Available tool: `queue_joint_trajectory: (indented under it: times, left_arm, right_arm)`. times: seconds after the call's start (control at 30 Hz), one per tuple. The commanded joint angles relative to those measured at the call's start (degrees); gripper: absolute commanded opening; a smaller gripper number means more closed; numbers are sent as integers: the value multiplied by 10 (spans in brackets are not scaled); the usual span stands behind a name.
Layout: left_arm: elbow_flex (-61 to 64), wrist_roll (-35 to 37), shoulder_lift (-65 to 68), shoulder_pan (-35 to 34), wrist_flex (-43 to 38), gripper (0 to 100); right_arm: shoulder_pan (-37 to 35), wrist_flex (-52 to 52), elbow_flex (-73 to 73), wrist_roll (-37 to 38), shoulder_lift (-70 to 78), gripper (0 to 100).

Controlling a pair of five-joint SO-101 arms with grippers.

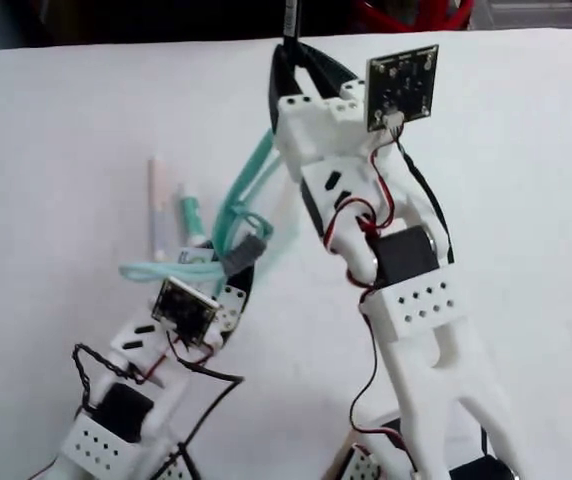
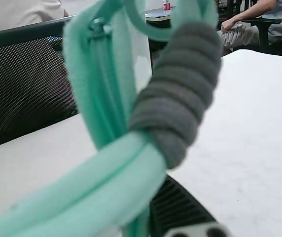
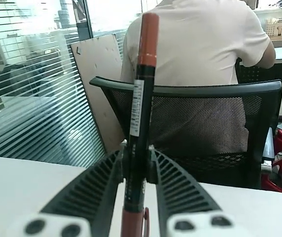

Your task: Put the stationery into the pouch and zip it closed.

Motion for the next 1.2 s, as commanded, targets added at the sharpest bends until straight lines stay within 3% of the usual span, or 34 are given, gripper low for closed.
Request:
queue_joint_trajectory:
  times: [0.0, 0.17, 0.5, 0.83, 1.03, 1.17]
  left_arm:
    - [1, 0, 4, -7, 3, 42]
    - [1, -25, 4, -3, 2, 42]
    - [1, -24, 4, -6, 2, 42]
    - [1, -25, 4, -7, 2, 42]
    - [1, -24, 3, 0, 1, 42]
    - [0, -26, 3, 3, 1, 42]
  right_arm:
    - [7, -5, -22, 1, -2, 17]
    - [8, 43, -2, -4, -29, 17]
    - [-58, 145, 38, 1, -110, 17]
    - [-58, 200, 58, 4, -125, 18]
    - [-102, 255, 68, 129, -129, 18]
    - [-138, 284, 65, 158, -130, 60]
